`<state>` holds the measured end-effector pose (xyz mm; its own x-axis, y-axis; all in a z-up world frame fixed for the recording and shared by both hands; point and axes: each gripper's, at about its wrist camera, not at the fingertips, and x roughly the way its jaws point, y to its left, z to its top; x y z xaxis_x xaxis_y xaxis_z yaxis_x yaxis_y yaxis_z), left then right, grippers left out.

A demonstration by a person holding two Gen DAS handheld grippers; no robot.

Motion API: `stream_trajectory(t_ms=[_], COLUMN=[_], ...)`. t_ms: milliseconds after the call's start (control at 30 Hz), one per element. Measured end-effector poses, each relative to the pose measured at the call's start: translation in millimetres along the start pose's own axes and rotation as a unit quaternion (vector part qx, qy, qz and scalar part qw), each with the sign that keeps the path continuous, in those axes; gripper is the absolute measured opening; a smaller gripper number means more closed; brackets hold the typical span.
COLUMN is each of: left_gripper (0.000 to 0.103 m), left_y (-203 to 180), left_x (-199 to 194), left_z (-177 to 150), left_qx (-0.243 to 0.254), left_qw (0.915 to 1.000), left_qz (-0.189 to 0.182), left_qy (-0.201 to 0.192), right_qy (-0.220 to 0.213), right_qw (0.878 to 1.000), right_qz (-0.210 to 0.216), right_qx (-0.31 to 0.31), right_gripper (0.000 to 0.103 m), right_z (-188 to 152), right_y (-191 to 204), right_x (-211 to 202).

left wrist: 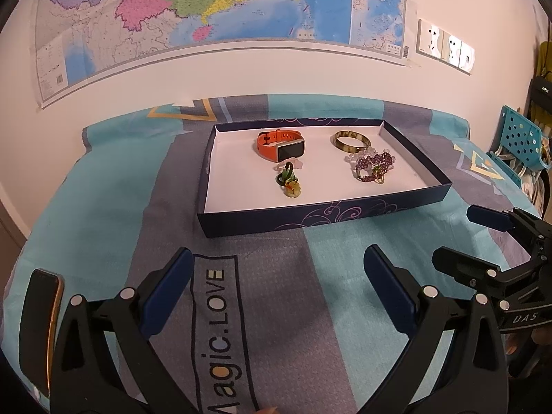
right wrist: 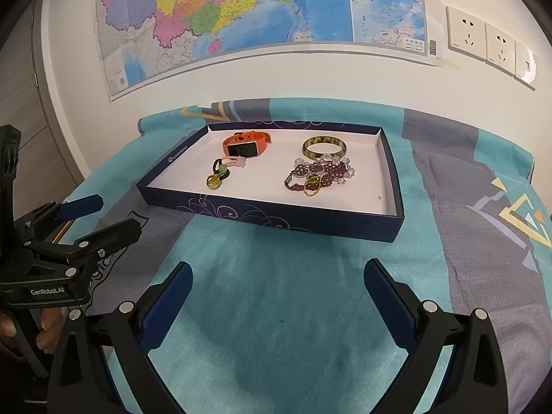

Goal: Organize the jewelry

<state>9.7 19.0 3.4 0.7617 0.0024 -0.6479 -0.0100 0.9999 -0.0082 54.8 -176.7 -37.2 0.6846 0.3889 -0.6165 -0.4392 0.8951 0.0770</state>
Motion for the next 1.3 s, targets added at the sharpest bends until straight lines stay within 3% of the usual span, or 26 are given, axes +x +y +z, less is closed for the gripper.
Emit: stream_trajectory(t_ms=[1300], left_gripper=[0.097], left_y=[-7.4], left_x=[-0.3], left_z=[-6.2], left_qx=[0.007], left_qw=[1.0], left_qz=[-0.005], left_qy=[0.003], right_qy=[0.003], right_qw=[1.0], right_qz=[-0.003], right_qx=[0.0], right_gripper=[0.096], right_z=[-4.3], right_y=[-0.8], right_x=[0.4])
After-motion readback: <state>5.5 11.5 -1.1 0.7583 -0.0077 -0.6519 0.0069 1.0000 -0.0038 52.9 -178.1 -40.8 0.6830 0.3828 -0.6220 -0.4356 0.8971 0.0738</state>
